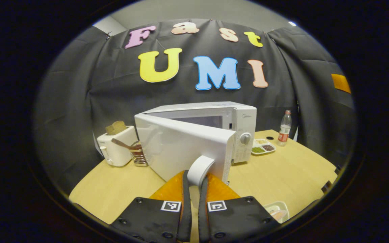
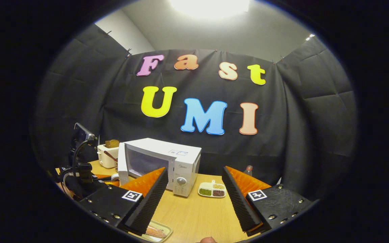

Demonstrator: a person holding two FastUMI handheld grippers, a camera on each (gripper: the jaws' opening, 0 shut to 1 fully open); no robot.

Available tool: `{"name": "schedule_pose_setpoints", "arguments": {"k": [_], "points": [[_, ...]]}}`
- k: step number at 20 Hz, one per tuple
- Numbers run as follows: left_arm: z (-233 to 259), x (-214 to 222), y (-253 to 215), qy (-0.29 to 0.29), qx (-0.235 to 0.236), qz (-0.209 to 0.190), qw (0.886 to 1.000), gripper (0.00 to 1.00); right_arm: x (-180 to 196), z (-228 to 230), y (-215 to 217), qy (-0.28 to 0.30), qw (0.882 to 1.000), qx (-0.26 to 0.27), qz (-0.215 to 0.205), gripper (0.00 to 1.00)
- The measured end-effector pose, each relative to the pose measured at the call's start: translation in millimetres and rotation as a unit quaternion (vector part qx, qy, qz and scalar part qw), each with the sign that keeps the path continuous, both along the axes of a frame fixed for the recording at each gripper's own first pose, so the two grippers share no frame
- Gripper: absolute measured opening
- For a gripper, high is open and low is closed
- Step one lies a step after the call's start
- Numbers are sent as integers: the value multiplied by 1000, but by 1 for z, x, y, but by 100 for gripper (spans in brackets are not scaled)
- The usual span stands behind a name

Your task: Open the microwave oven with the left hand, put the food in, and close the microwave oven.

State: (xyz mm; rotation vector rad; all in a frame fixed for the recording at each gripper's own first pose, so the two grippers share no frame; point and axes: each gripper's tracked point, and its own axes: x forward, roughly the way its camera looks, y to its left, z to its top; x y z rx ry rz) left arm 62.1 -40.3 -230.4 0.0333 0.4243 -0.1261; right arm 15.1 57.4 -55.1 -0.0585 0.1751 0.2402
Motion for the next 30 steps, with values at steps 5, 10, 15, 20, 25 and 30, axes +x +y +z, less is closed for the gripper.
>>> {"name": "schedule_pose_setpoints", "arguments": {"k": [5, 10, 15, 20, 25, 30], "points": [[0, -18, 37, 1, 6, 4, 1000, 15, 1, -10, 38, 14, 999, 7, 28, 98], [0, -35, 84, 0, 19, 29, 999, 16, 2, -23, 70, 27, 998, -2, 54, 98], [-3, -45, 127, 0, 16, 59, 998, 15, -5, -45, 106, 63, 992, -7, 106, 98], [-4, -50, 147, -8, 4, 51, 999, 16, -16, -71, 129, 105, 981, -42, 160, 98], [-8, -54, 165, -7, -18, 42, 999, 17, -36, -107, 140, 154, 962, -99, 205, 98], [7, -82, 189, -16, -39, 43, 998, 47, -56, -139, 138, 203, 937, -147, 245, 98]]}}
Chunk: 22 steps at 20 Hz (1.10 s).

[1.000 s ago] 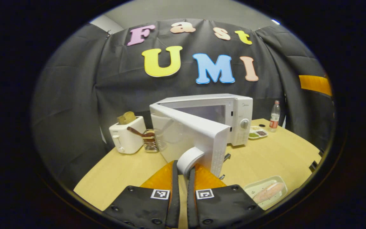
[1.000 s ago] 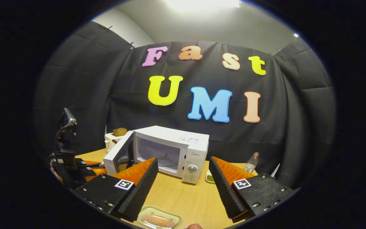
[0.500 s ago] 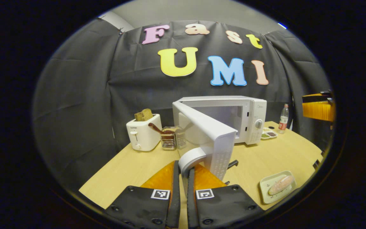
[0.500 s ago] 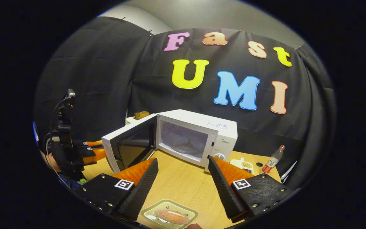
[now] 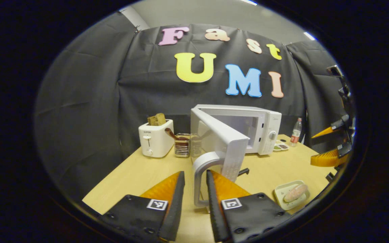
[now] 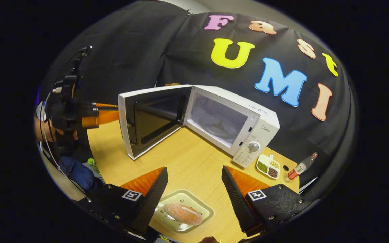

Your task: Open the microwave oven with the left hand, put the food in, and close the microwave oven.

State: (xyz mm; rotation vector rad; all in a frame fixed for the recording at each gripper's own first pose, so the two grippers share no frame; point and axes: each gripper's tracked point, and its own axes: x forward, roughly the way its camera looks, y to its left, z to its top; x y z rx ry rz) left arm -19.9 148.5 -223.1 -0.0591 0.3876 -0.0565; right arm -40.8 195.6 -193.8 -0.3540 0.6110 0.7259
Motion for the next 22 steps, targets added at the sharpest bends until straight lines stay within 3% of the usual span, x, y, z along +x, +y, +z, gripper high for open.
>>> {"name": "schedule_pose_setpoints", "arguments": {"k": [1, 3, 4, 5, 6, 12, 13, 21, 22], "points": [[4, -9, 6, -5, -1, 2, 1000, 61, -3, -10, 0, 16, 1000, -8, 10, 98], [16, -19, 17, -13, -9, 16, 1000, 68, -18, -24, 0, 47, 998, -24, 36, 98], [22, -22, 26, -18, -14, 28, 999, 75, -23, -33, -1, 60, 996, -34, 49, 98], [28, -25, 34, -21, -17, 44, 999, 89, -28, -42, -3, 74, 994, -45, 62, 98], [33, -27, 43, -25, -18, 58, 998, 94, -29, -51, -6, 88, 992, -56, 76, 98], [60, -26, 76, -40, 12, 115, 992, 94, -43, -105, -22, 148, 972, -110, 143, 98], [62, -24, 78, -39, 16, 120, 992, 98, -44, -114, -25, 156, 969, -116, 149, 98], [73, -17, 71, -43, 41, 129, 990, 92, -57, -151, -38, 214, 949, -145, 180, 98], [73, -16, 71, -42, 41, 130, 990, 95, -59, -150, -37, 218, 948, -144, 183, 98]]}}
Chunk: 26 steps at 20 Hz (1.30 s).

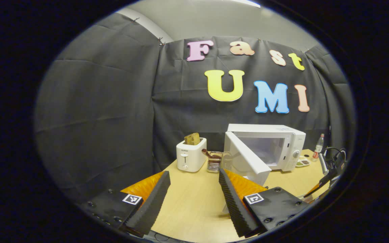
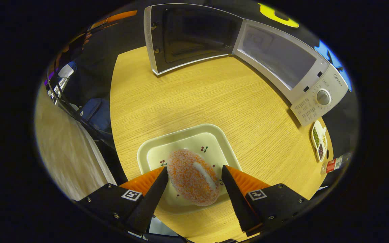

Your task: Open the microwave oven with the left hand, put the food in, and close the microwave oven.

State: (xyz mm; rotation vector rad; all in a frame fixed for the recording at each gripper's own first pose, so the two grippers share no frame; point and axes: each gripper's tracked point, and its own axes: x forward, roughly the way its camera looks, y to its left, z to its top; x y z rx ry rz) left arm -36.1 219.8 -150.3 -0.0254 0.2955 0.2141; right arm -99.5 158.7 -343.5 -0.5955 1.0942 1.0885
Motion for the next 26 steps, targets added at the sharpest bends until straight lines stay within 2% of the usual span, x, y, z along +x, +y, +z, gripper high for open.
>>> {"name": "schedule_pose_setpoints", "arguments": {"k": [2, 3, 5, 6, 7, 8, 10, 11, 14, 15, 17, 19, 20, 26], "points": [[-3, -1, 1, 3, -3, 1, 1000, 92, 2, -2, 2, -8, 1000, 0, 3, 88], [-5, -1, 1, 3, -5, 2, 1000, 95, 3, -1, 2, -14, 1000, -1, 3, 84], [-5, 0, 0, 2, -7, 1, 1000, 98, 7, 5, 5, -26, 1000, 4, 0, 83], [-4, 1, 0, 2, -7, 0, 1000, 95, 10, 10, 8, -32, 999, 8, -5, 83], [-5, 3, -2, 2, -7, -1, 1000, 98, 14, 16, 11, -39, 999, 14, -9, 83], [-4, 5, -3, 0, -7, -2, 1000, 95, 21, 24, 14, -50, 998, 20, -14, 83], [-1, 7, -5, -4, -8, -4, 1000, 98, 40, 41, 23, -80, 996, 34, -21, 82], [-1, 8, -7, -5, -7, -4, 1000, 95, 49, 50, 28, -96, 994, 44, -24, 82], [1, 8, -11, -8, -6, -9, 1000, 95, 80, 80, 45, -148, 986, 73, -34, 82], [2, 7, -12, -10, -5, -9, 1000, 92, 87, 89, 49, -165, 982, 81, -34, 82], [5, 7, -12, -11, -1, -10, 1000, 98, 107, 105, 59, -201, 974, 95, -34, 82], [8, 6, -12, -13, -1, -8, 1000, 98, 124, 118, 68, -223, 968, 107, -36, 82], [8, 5, -10, -12, 1, -6, 1000, 92, 134, 124, 73, -232, 965, 113, -38, 82], [13, -2, 2, -14, 13, 18, 1000, 92, 195, 153, 104, -292, 943, 148, -61, 82]]}}
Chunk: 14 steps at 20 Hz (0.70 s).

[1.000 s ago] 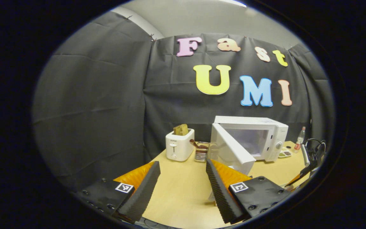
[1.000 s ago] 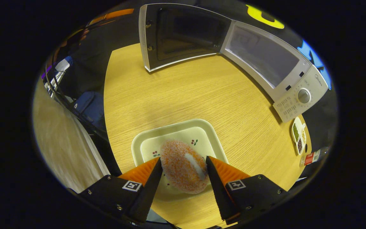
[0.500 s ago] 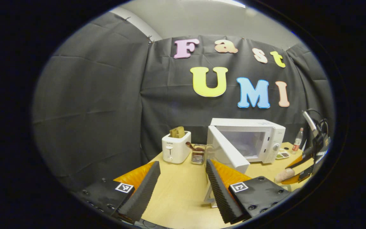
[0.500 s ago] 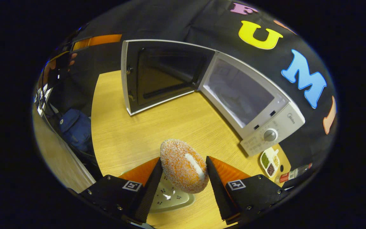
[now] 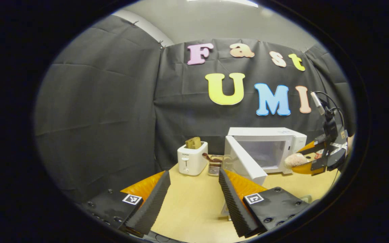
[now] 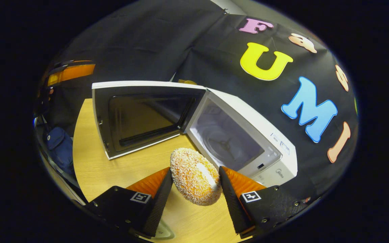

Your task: Open the microwave oven with the left hand, put the food in, and close the microwave oven.

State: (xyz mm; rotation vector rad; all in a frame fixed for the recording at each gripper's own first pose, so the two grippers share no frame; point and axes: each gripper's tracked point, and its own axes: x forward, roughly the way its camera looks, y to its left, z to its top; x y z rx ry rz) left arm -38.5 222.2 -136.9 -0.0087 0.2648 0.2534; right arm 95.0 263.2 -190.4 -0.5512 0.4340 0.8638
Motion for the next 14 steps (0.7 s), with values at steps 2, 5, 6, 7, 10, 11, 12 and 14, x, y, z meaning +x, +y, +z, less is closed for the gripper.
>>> {"name": "schedule_pose_setpoints", "arguments": {"k": [2, 5, 6, 7, 10, 11, 12, 14], "points": [[0, -3, 5, 2, -1, 14, 1000, 92, 16, 1, 9, -11, 1000, 7, -6, 82], [-3, -10, 13, 8, 4, 31, 999, 91, 39, -3, 20, -25, 999, 12, -16, 82], [-4, -11, 17, 10, 6, 38, 999, 91, 46, -5, 23, -29, 999, 13, -20, 82], [-2, -11, 19, 11, 8, 43, 999, 92, 53, -7, 26, -33, 999, 14, -25, 82], [-3, -17, 29, 17, 13, 65, 998, 92, 80, -15, 39, -53, 998, 10, -30, 82], [-1, -20, 33, 19, 14, 73, 997, 92, 83, -14, 42, -59, 998, 8, -28, 82], [0, -23, 36, 21, 15, 81, 996, 92, 89, -16, 47, -65, 997, 10, -27, 82], [3, -29, 42, 26, 22, 93, 995, 92, 101, -28, 56, -67, 997, 11, -28, 82]]}}
